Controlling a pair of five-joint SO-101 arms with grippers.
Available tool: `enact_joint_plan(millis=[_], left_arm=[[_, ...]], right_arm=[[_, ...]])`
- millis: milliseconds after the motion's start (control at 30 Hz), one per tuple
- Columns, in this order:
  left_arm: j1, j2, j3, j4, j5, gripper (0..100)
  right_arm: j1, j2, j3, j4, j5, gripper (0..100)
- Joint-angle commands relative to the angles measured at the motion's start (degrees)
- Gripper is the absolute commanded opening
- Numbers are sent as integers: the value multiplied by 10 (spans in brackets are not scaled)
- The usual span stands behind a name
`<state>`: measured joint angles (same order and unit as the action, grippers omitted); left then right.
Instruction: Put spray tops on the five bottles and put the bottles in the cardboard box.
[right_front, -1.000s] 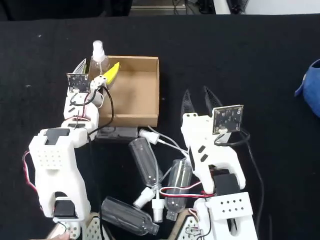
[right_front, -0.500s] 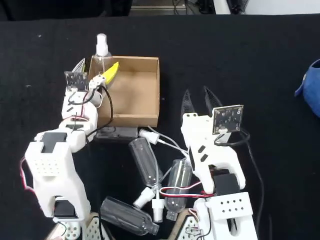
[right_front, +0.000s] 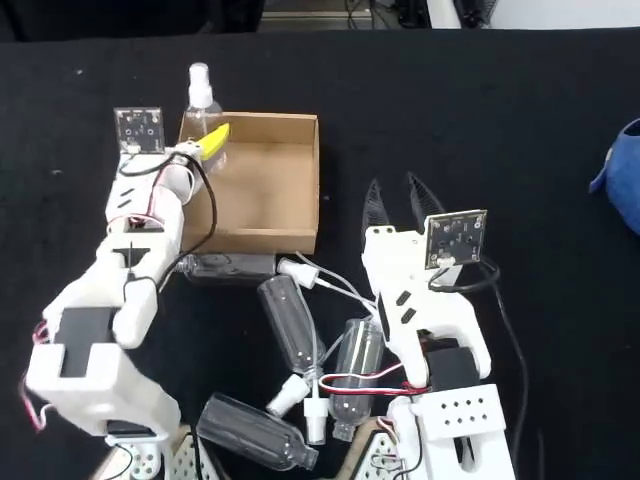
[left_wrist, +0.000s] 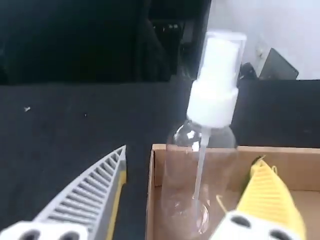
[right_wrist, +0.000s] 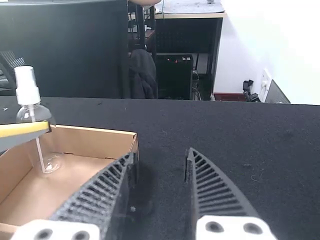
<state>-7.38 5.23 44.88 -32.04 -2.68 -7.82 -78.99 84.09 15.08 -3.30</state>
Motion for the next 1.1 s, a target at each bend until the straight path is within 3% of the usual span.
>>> enact_joint_plan(millis=[0, 200, 567, 667, 900, 1067], left_arm=[[-18, -76, 3, 76, 3, 238], [-48, -149, 24, 196, 3, 238], [-134, -309, 2, 528, 1, 238], [-171, -302, 13, 520, 4, 238], [-155, -217, -1, 427, 27, 233], [-151, -109, -69, 428, 28, 97]], right_arm=[[7, 5, -8, -19, -1, 137], [8, 5, -7, -19, -1, 137], [7, 5, -5, -18, -1, 138], [7, 5, -5, -18, -1, 138], [7, 4, 9, -19, -1, 136], [7, 4, 13, -19, -1, 135]])
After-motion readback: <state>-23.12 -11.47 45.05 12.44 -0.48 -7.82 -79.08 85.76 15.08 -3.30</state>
